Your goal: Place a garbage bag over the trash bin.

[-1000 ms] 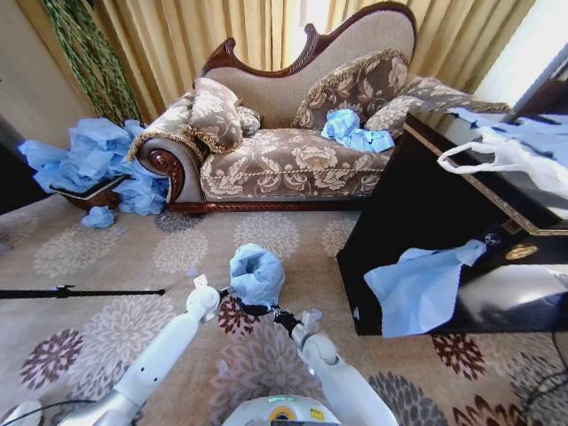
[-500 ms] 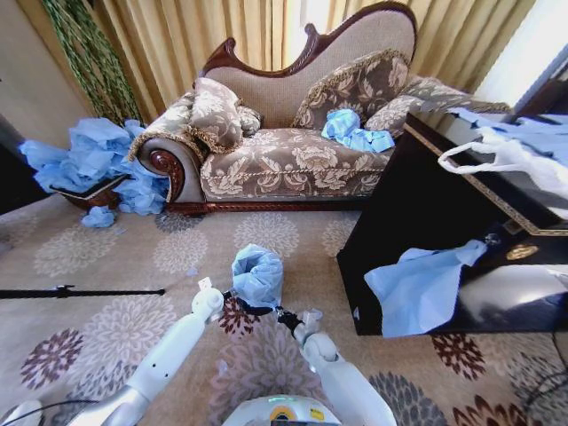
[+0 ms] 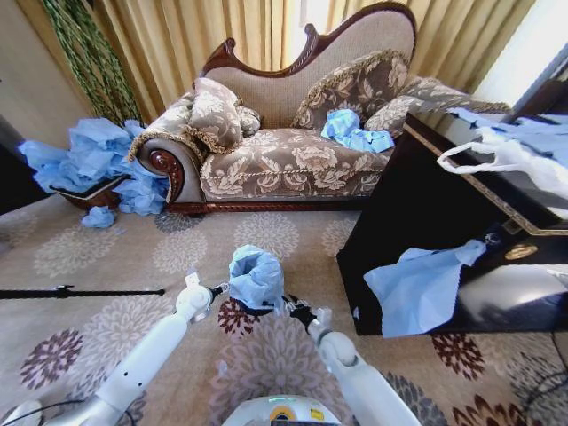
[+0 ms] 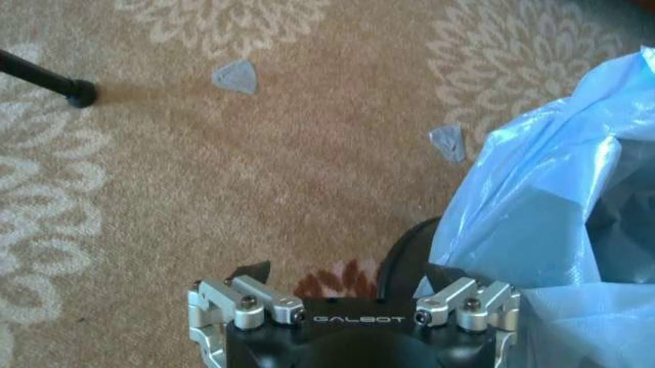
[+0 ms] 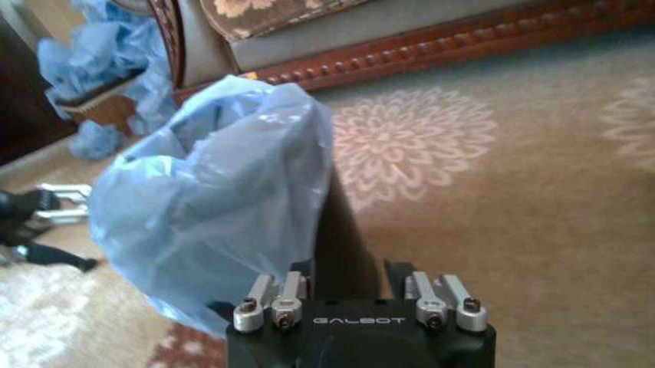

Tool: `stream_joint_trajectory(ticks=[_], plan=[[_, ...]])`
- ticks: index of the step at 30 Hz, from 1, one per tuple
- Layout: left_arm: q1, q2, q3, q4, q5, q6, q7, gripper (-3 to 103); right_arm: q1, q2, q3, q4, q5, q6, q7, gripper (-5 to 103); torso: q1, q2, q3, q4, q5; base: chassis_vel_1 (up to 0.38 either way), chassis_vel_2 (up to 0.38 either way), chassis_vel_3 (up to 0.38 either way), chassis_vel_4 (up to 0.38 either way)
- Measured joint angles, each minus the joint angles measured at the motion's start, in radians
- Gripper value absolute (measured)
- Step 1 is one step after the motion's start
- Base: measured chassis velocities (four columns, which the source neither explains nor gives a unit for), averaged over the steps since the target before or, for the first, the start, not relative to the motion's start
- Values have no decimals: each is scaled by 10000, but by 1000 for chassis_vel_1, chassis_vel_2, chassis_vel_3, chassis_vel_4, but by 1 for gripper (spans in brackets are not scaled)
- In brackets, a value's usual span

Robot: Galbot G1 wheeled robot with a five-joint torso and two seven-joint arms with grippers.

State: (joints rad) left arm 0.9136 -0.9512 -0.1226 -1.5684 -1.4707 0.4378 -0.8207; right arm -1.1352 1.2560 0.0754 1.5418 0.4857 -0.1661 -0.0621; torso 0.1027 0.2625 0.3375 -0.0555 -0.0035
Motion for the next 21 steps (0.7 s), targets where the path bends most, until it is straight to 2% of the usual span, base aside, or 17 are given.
stream_joint_trajectory(ticks=[3, 5, 9, 11, 12, 13, 14, 16, 18, 19, 20, 21], plan=[[170, 200, -438, -296, -71, -15, -41, 100, -342, -318, 630, 864, -21, 103, -14, 65, 0, 0, 0, -1, 1, 0, 0, 0, 0], [241, 274, -627, -429, -122, -15, -68, 100, -341, -411, 772, 1181, 8, 111, -14, 65, 0, 0, 0, -1, 2, 0, 0, 0, 0], [556, 702, -1409, -1311, -366, 4, -93, 100, 480, -933, 702, 2103, 302, 33, -78, 87, 0, 0, 0, 6, -2, 0, 0, 0, 0], [575, 756, -1501, -1502, -434, 27, -76, 100, 650, -980, 616, 2143, 327, 16, -122, 87, 0, 0, 0, 8, -3, 0, 0, 0, 0], [552, 963, -1598, -2212, -496, 188, 98, 100, 1067, -1026, 380, 2147, 334, -5, -229, 92, 0, 1, 0, 9, 1, 0, 0, 0, 0], [514, 1080, -1516, -2495, -315, 258, 327, 100, 1175, -1012, 310, 2123, 323, -5, -244, 96, 0, 1, 0, 9, 2, 0, 0, 0, 0], [514, 1080, -1516, -2495, -315, 258, 327, 100, 1175, -1012, 310, 2123, 323, -5, -244, 96, 0, 1, 0, 9, 2, 0, 0, 0, 0], [417, 1506, -970, -2981, 1240, 229, 1570, 100, 1148, -900, 241, 2058, 273, -2, -251, 100, 0, 2, 0, 0, 2, 0, 0, 0, 0], [197, 1986, -308, -3018, 3286, -75, 3214, 100, 888, -823, 241, 2080, 258, 6, -247, 100, 0, 2, 0, 2, 2, 0, 0, 0, 0], [197, 1986, -308, -3018, 3286, -75, 3214, 100, 888, -823, 241, 2080, 258, 6, -247, 100, 0, 2, 0, 2, 2, 0, 0, 0, 0], [-68, 2291, 277, -2873, 4551, -401, 4152, 103, 669, -797, 253, 2128, 245, 24, -248, 100, -1, 2, 0, 2, 3, 0, 0, 0, 0], [-460, 2554, 905, -2561, 5615, -799, 4936, 101, 486, -783, 289, 2177, 225, 35, -251, 100, 0, 2, 0, 3, -2, 0, 0, 0, 0]])
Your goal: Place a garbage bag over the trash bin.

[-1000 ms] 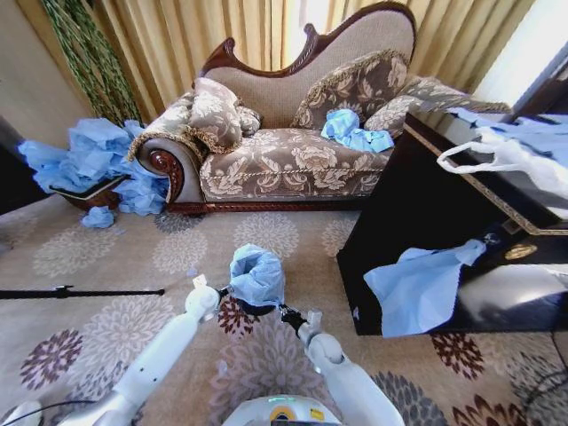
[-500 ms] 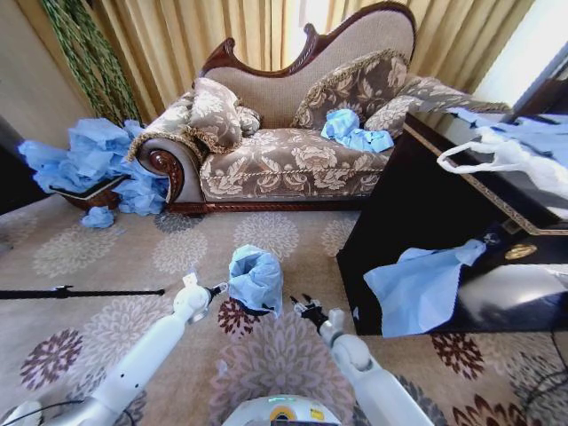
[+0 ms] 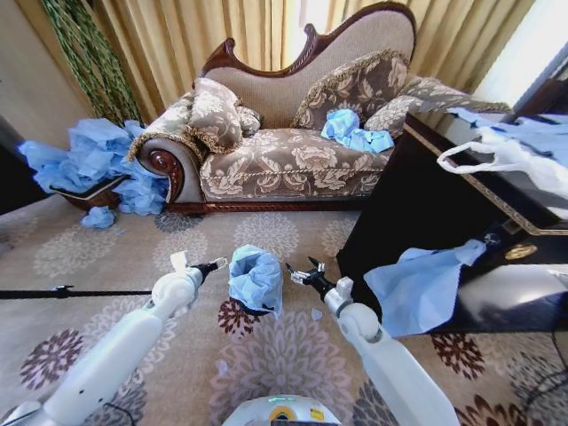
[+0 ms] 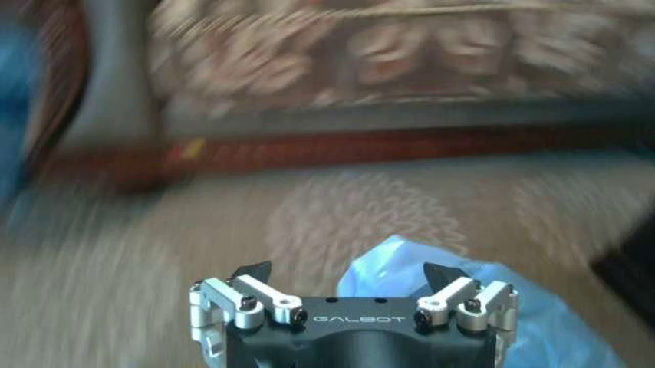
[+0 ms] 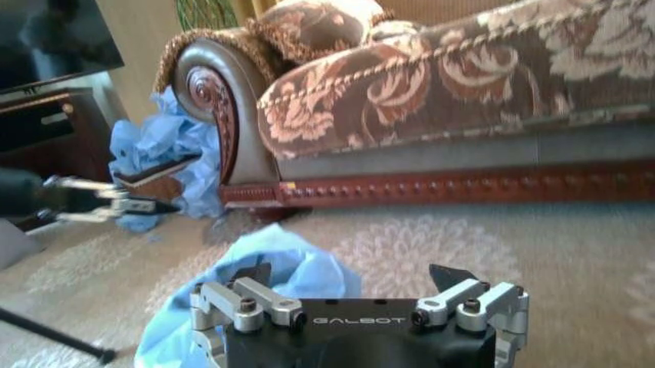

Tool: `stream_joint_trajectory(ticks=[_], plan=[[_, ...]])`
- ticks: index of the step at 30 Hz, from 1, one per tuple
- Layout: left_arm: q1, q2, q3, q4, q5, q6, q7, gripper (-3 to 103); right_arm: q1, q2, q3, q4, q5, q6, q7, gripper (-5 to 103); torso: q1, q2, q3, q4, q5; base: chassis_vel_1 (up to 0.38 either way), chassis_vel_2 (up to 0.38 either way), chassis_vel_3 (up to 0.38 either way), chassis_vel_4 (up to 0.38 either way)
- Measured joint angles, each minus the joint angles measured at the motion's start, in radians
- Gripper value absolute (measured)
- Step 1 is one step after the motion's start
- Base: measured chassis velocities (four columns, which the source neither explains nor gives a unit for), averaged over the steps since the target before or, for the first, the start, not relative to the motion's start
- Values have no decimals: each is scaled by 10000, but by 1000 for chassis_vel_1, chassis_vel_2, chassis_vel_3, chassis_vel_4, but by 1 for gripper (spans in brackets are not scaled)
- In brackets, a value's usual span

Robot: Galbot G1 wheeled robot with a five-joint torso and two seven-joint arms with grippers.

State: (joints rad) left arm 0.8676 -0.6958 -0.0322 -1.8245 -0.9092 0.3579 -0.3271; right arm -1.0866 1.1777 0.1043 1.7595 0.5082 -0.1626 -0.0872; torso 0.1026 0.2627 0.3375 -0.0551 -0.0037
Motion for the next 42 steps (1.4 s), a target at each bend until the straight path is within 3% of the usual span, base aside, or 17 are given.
stream_joint_trajectory(ticks=[1, 2, 5, 9, 17, 19, 23, 26, 29, 33, 36, 42], plan=[[-326, 131, 424, 282, 594, -343, 478, 100, -140, 11, 38, 52, -21, 8, -13, 100, 0, 0, 0, -3, 1, 0, 0, 0, 0], [-326, 131, 424, 282, 594, -343, 478, 100, -140, 11, 38, 52, -21, 8, -13, 100, 0, 0, 0, -3, 1, 0, 0, 0, 0], [-1400, 155, 1625, 1816, 3097, -1727, 2125, 97, -483, 60, 127, 207, -51, 23, -47, 100, 0, 0, 0, -9, 0, 0, 0, 0, 0], [-1768, -64, 2204, 2563, 3666, -2087, 2474, 96, -491, 78, 102, 195, -43, 77, -74, 100, 0, 0, 0, 6, 3, 0, 0, 0, 0], [-2296, -546, 3300, 3448, 4696, -2765, 2725, 86, -649, 50, 184, 123, -7, 124, -67, 100, 0, 0, 0, -3, 3, 0, 0, 0, 0], [-2848, -1102, 3892, 4378, 5618, -3122, 2725, 87, -713, 113, 234, 49, -4, 170, -75, 100, 0, 0, 0, -2, 6, 0, 0, 0, 0], [-3080, -1433, 4042, 4961, 6074, -3274, 2667, 96, -765, 105, 268, 35, -4, 193, -58, 100, 0, 0, 0, -1, 3, 0, 0, 0, 0], [-3154, -1586, 4039, 5219, 6277, -3452, 2666, 92, -826, 95, 286, 30, -1, 205, -52, 100, 0, 0, 0, -1, 3, 0, 0, 0, 0], [-3165, -1637, 3893, 5247, 6110, -3616, 2737, 77, -944, 94, 274, 21, -14, 220, -64, 100, 0, 0, 0, -1, 5, 0, 0, 0, 0], [-3164, -1636, 3793, 5184, 5857, -3549, 2749, 66, -989, 98, 205, 11, -35, 223, -94, 100, 0, 0, 0, -2, 2, 0, 0, 0, 0], [-3196, -1693, 3627, 5342, 5600, -3659, 2789, 50, -974, 111, 129, -10, -54, 241, -146, 100, 0, 0, 0, -1, 2, 0, 0, 0, 0], [-3183, -1681, 3419, 5301, 5444, -3667, 2944, 33, -941, 85, 41, -16, -69, 242, -159, 100, 0, 0, 0, -1, 2, 0, 0, 0, 0]])
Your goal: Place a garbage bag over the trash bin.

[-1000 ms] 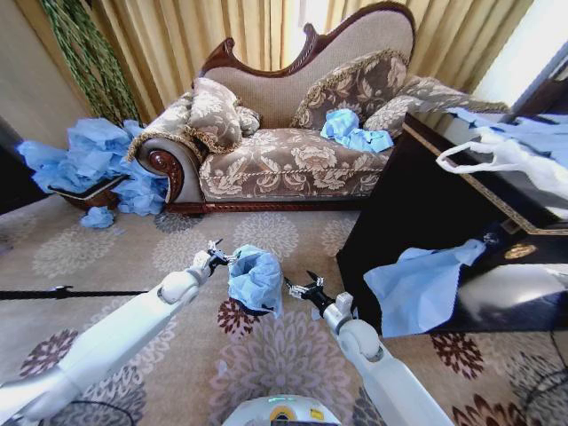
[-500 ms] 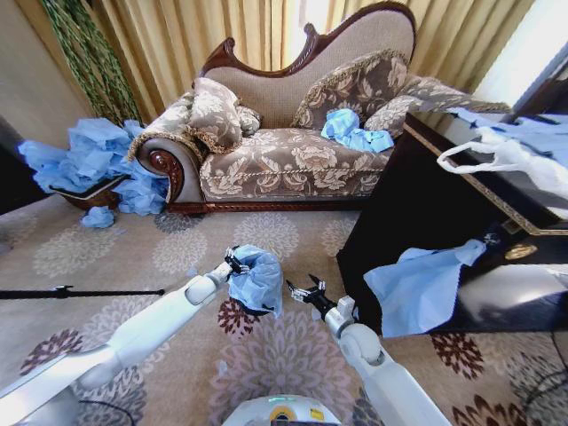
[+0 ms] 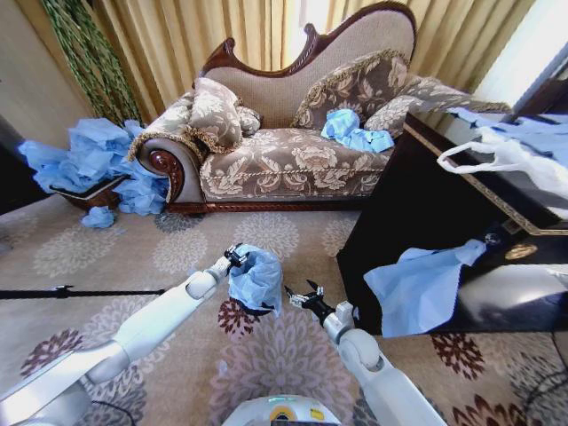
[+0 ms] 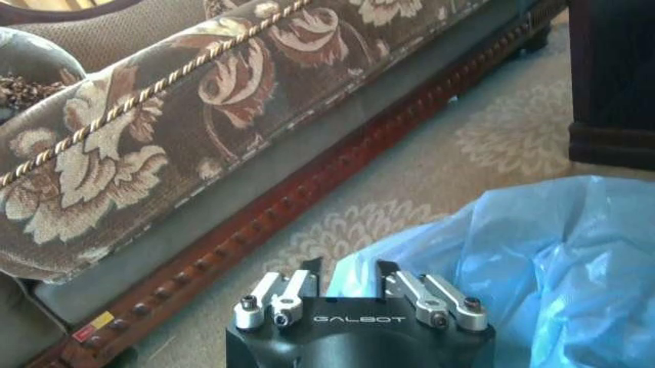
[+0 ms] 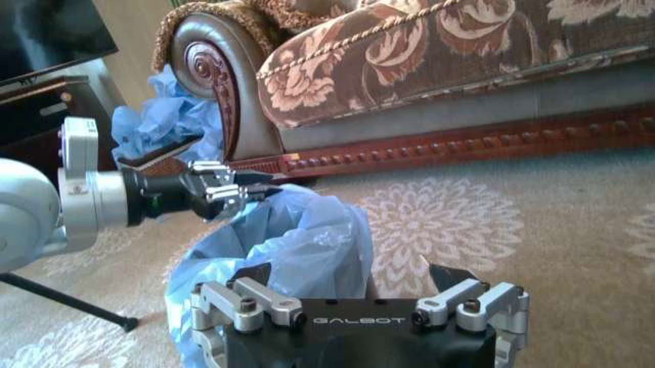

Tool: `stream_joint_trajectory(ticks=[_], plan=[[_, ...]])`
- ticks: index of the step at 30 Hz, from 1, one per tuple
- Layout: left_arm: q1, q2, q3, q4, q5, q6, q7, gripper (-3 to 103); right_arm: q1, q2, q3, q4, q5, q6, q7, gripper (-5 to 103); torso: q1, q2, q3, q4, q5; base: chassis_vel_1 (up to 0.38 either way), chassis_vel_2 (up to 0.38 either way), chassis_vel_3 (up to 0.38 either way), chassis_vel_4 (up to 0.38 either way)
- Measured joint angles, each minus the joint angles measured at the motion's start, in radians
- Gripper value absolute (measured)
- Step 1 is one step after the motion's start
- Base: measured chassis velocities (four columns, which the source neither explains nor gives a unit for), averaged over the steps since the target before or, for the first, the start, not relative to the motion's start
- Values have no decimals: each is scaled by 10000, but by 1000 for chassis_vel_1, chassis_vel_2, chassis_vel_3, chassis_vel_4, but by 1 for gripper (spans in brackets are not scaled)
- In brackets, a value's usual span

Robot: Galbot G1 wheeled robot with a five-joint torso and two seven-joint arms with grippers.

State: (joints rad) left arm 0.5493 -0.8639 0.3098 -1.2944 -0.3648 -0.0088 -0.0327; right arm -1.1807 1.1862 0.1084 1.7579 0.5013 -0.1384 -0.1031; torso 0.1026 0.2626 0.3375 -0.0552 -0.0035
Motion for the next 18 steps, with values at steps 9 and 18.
stream_joint_trajectory(ticks=[9, 18], plan=[[-146, -132, -152, 168, -984, 317, 43, 3, -66, 26, -90, -69, -148, 86, -5, 100, 0, 0, -1, 2, 1, 0, 0, 0, 0], [-906, -1370, -57, 1815, -2381, 1022, 73, 0, -281, 37, -135, -52, -263, 127, -15, 100, 0, 0, 0, -3, -1, 0, 0, 0, 0]])
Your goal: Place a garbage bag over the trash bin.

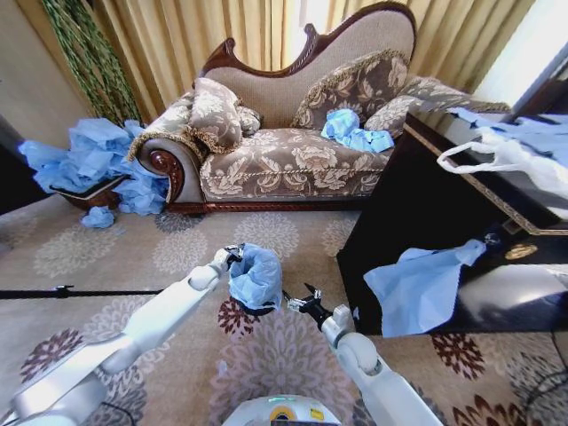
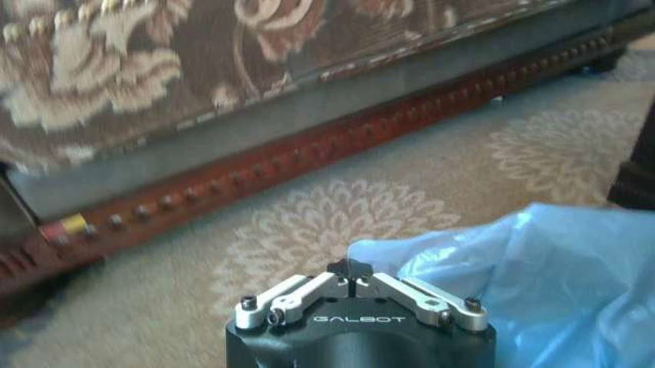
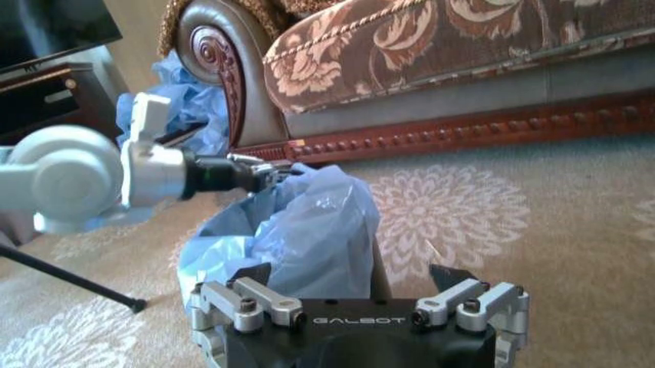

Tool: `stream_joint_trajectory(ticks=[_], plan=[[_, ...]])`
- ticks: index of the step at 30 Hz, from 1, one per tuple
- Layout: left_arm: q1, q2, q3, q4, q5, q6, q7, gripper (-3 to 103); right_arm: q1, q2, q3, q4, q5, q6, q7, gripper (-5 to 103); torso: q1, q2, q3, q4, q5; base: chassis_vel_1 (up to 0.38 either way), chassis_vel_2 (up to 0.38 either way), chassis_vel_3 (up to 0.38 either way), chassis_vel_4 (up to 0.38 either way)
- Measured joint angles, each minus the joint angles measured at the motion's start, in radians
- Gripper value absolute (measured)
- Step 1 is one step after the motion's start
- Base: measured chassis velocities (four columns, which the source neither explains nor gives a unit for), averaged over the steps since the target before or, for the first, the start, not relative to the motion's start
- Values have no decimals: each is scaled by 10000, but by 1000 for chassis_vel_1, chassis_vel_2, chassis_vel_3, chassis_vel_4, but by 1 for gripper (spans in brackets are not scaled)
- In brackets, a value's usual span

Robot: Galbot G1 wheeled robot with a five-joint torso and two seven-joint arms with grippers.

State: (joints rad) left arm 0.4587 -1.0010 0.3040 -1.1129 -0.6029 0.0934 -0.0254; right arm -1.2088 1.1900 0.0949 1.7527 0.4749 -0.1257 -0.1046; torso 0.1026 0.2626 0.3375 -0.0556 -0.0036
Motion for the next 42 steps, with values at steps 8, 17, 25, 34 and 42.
stream_joint_trajectory(ticks=[8, 17, 25, 34, 42], plan=[[-417, 252, -49, -443, -2177, 1876, -182, 0, -58, -5, -63, 22, -45, 38, -6, 100, -1, 0, 0, 5, 2, 0, 0, 0, 0], [-584, 12, -1157, -836, -5923, 5051, -2910, 0, 48, 47, -167, 11, -56, 37, 13, 100, 0, 0, 0, 2, 3, 0, 0, 0, 0], [-577, -820, -2313, -80, -8907, 5390, -4319, 8, 203, 25, -221, 47, -61, 163, 41, 100, 0, 0, 0, 0, 4, 0, 0, 0, 0], [202, -609, -3707, -286, -9821, 5321, -5100, 46, 850, -209, -66, 91, 157, 30, 27, 100, 0, 0, 0, 5, 2, 0, 0, 0, 0], [1046, -243, -4506, -1087, -10201, 5283, -5438, 74, 1050, -400, -211, 299, 169, -30, 41, 100, 0, 0, 1, 4, -2, 0, 0, 0, 0]])
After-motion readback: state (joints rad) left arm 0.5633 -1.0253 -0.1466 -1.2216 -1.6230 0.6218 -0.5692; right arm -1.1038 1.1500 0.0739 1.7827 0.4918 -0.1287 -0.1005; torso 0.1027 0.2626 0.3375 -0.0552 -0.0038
